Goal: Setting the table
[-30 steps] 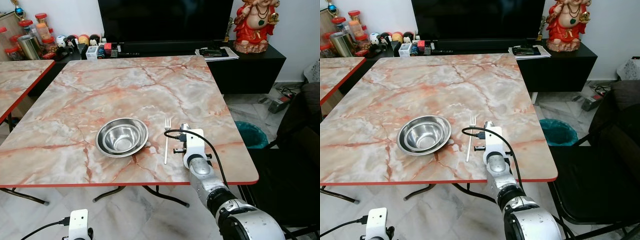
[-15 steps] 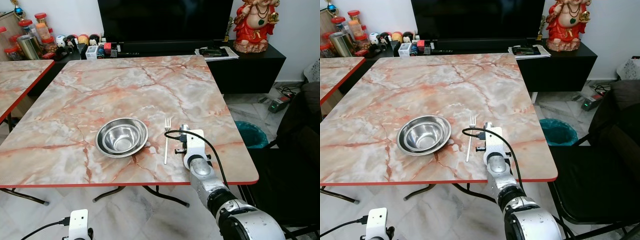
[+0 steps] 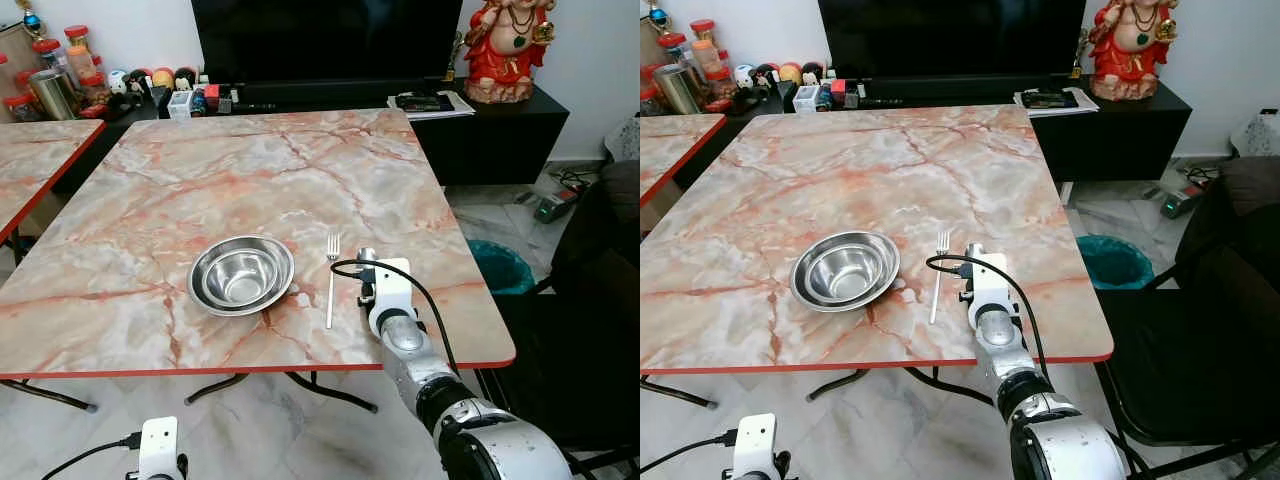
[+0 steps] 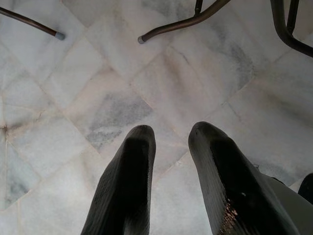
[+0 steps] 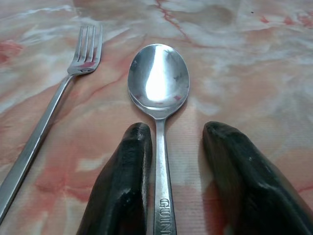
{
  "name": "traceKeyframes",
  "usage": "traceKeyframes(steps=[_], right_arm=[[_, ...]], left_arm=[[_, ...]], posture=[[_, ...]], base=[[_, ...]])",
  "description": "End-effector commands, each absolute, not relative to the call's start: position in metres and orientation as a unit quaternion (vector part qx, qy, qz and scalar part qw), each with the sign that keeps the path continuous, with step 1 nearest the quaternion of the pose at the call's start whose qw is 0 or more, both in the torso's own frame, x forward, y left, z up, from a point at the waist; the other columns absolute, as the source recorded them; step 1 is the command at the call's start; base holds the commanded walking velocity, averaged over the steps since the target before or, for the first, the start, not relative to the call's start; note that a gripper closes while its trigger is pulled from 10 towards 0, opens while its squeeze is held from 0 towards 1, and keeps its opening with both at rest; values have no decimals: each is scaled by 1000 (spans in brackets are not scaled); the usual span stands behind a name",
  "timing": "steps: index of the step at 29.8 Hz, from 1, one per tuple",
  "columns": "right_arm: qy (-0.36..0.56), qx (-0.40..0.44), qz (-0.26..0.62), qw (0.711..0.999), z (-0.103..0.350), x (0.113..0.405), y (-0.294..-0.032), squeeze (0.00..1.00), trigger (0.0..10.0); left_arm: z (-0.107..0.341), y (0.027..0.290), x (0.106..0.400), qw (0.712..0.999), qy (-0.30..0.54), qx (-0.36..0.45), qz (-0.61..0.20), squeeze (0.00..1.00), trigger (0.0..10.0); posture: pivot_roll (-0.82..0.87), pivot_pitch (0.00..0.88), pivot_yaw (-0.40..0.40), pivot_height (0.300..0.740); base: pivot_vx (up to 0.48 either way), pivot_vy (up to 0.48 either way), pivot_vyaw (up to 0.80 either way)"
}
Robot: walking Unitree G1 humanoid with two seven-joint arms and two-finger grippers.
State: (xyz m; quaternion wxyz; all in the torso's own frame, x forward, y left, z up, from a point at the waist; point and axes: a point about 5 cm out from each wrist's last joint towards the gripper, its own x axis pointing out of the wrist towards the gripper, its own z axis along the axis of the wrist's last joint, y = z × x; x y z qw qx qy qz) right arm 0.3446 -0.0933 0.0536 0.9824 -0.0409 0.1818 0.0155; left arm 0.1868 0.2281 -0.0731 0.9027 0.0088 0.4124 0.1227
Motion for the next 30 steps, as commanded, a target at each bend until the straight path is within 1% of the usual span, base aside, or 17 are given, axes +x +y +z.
traceKeyframes(steps=[1,8,9,15,17,19,23,28,30], right_arm=[[184,-35,20,982,52,343,-91,1000,10000],[168,-31,25,985,58,346,-87,1000,10000],[163,-34,25,986,60,347,-87,0,10000],[141,-36,9,989,68,351,-88,0,10000],[105,-36,2,994,78,356,-88,0,10000],[102,-36,1,994,79,356,-88,0,10000],[35,-35,6,999,99,362,-83,0,10000],[30,-34,5,999,100,362,-83,0,10000],[-35,-50,-2,998,116,363,-83,0,10000]], left_arm=[[-72,227,189,903,412,7,122,0,10000],[-72,226,189,903,412,6,122,0,10000],[-72,226,189,903,412,6,122,0,10000],[-72,227,189,903,412,6,122,0,10000],[-73,228,187,902,414,6,122,0,10000],[-73,228,186,902,414,6,122,0,10000],[-74,226,186,903,413,4,121,0,10000],[-74,226,187,903,413,4,120,0,10000],[-73,226,187,905,408,3,122,0,10000]], posture=[[74,0,45,740],[74,0,44,740],[72,0,44,740],[70,0,48,740],[68,0,50,740],[68,0,50,740],[67,0,50,740],[67,0,50,740],[61,0,53,740]], base=[[0,0,0],[0,0,0],[0,0,0],[0,0,0],[0,0,0],[0,0,0],[0,0,0],[0,0,0],[0,0,0]])
